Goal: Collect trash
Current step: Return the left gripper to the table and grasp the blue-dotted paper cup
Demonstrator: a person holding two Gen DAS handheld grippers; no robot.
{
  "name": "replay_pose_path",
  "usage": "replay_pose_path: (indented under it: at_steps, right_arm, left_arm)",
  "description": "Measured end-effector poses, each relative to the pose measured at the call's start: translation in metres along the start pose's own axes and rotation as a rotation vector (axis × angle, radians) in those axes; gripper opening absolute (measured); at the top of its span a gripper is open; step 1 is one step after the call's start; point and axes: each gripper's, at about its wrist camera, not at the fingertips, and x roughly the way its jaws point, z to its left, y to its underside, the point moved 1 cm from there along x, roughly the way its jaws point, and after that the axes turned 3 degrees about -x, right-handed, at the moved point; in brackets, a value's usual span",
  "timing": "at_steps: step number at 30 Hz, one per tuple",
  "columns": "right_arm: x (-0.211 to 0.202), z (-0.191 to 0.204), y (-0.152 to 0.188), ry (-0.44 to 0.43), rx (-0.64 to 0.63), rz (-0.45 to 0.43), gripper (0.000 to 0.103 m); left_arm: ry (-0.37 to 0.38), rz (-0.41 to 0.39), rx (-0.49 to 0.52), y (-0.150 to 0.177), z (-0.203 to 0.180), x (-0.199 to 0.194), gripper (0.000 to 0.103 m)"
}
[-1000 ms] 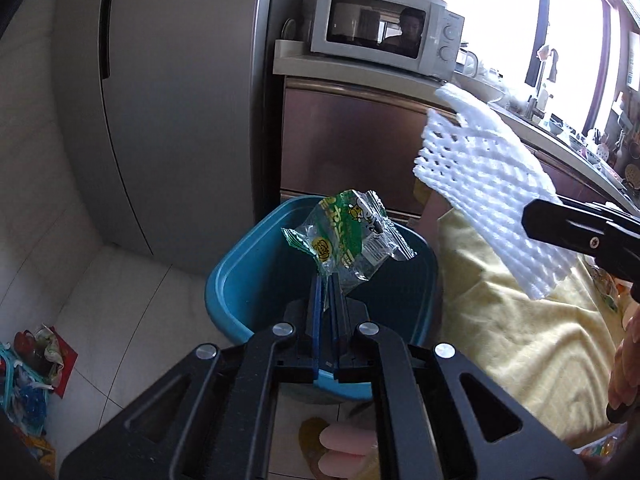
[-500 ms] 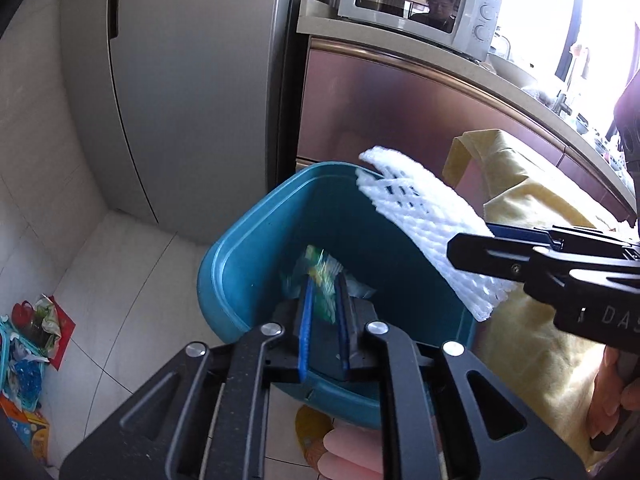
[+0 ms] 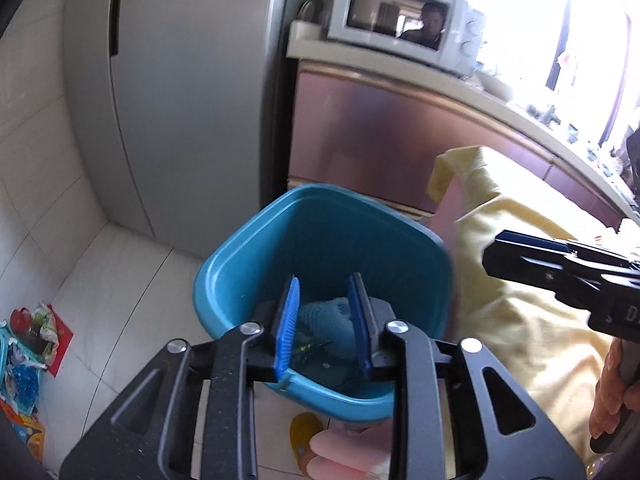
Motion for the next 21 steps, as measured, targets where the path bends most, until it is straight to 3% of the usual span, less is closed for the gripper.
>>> replay_pose_path:
  at_steps: [4, 12, 21]
  right_arm:
    - [-0.052, -0.008, 0.015, 0.02, -0.015, -0.086, 0.034]
    - [-0.159, -0.045, 0.062, 0.152, 0.054, -0.243, 0.034]
    - [-0.252, -0.087, 0.107, 0.439, 0.138, -0.369, 0.035]
  left_arm:
    - [0.081, -0.063, 0.048, -0.002, -0.029, -0.025, 0.041]
    - [0.313, -0.081, 0.201, 0.011, -0.119, -0.056, 0.046]
    - [0.515, -0.015, 0.36, 0.03, -0.235, -0.058, 0.048]
